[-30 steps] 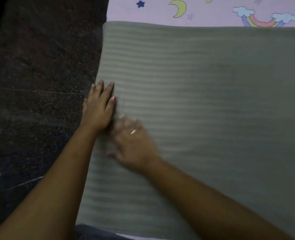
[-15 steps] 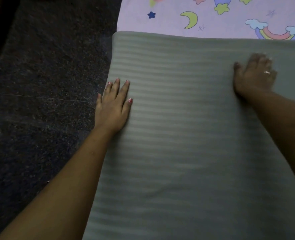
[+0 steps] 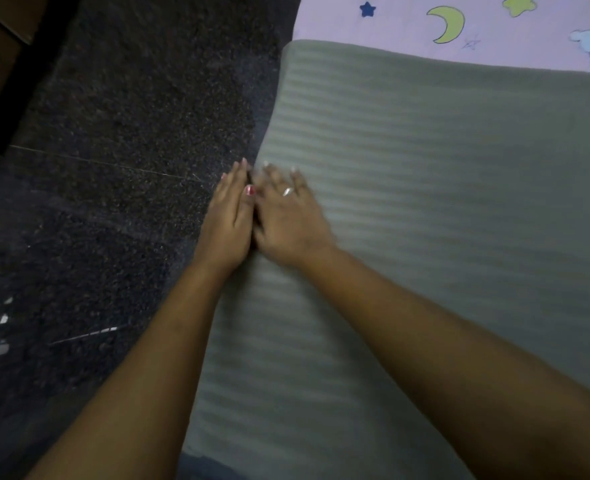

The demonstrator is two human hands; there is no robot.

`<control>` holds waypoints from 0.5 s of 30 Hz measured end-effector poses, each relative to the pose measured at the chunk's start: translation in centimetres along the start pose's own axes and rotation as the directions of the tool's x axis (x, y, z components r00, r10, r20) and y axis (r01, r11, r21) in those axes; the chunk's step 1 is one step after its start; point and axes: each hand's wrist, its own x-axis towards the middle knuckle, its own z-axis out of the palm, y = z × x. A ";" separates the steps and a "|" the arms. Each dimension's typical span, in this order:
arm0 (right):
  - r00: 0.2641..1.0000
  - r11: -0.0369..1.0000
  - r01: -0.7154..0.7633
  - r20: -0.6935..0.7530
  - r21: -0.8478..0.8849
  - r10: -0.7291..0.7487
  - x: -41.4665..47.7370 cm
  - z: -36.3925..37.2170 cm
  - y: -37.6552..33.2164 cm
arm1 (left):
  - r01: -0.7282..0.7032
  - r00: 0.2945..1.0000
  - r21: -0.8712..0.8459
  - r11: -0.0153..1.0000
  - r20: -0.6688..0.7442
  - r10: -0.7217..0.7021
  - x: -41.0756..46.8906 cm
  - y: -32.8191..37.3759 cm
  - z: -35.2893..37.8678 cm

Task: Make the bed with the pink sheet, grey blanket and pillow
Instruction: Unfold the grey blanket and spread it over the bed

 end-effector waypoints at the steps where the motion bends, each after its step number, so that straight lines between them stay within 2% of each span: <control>1: 0.995 0.995 0.094 0.028 0.037 -0.095 -1.9 0.2 -1.7 | 0.004 1.000 0.001 1.000 0.008 -0.004 -1.2 0.1 -0.4; 3: 0.954 0.944 0.290 0.035 0.155 -0.298 -6.6 0.9 -4.9 | 0.031 0.999 0.042 0.999 0.043 -0.033 -3.3 0.6 -0.7; 5: 0.872 0.845 0.469 0.014 0.258 -0.489 -11.5 1.5 -6.8 | 0.030 0.994 0.116 0.993 0.103 -0.042 -5.0 1.6 -0.6; 7: 0.719 0.679 0.629 0.049 0.380 -0.694 -15.6 1.1 -7.6 | -0.024 0.987 0.128 0.991 0.163 0.003 -6.2 3.2 0.5; 9: 0.572 0.513 0.705 0.036 0.489 -0.820 -17.6 0.3 -6.5 | -0.088 0.974 0.128 0.988 0.217 0.059 -7.1 4.8 2.3; 10: 0.558 0.504 0.710 0.043 0.492 -0.829 -17.8 -0.4 -4.5 | -0.113 0.968 0.134 0.985 0.236 0.079 -7.6 5.4 3.4; 11: 0.599 0.567 0.682 0.091 0.462 -0.795 -17.5 -1.3 -1.9 | -0.122 0.968 0.135 0.983 0.235 0.088 -7.9 5.9 4.3; 12: 0.693 0.676 0.629 0.118 0.384 -0.712 -16.8 -2.4 1.6 | -0.116 0.973 0.135 0.984 0.215 0.086 -8.0 6.2 5.1; 13: 0.806 0.795 0.550 0.088 0.257 -0.586 -16.2 -3.2 5.7 | -0.104 0.981 0.141 0.985 0.180 0.078 -8.1 6.2 5.7; 14: 0.906 0.901 0.417 0.030 0.119 -0.423 -15.4 -4.0 10.2 | -0.097 0.987 0.168 0.981 0.144 0.073 -8.0 6.2 6.1; 15: 0.977 0.977 0.213 -0.009 0.003 -0.213 -15.1 -5.2 14.6 | -0.103 0.989 0.221 0.970 0.123 0.078 -8.1 6.1 6.6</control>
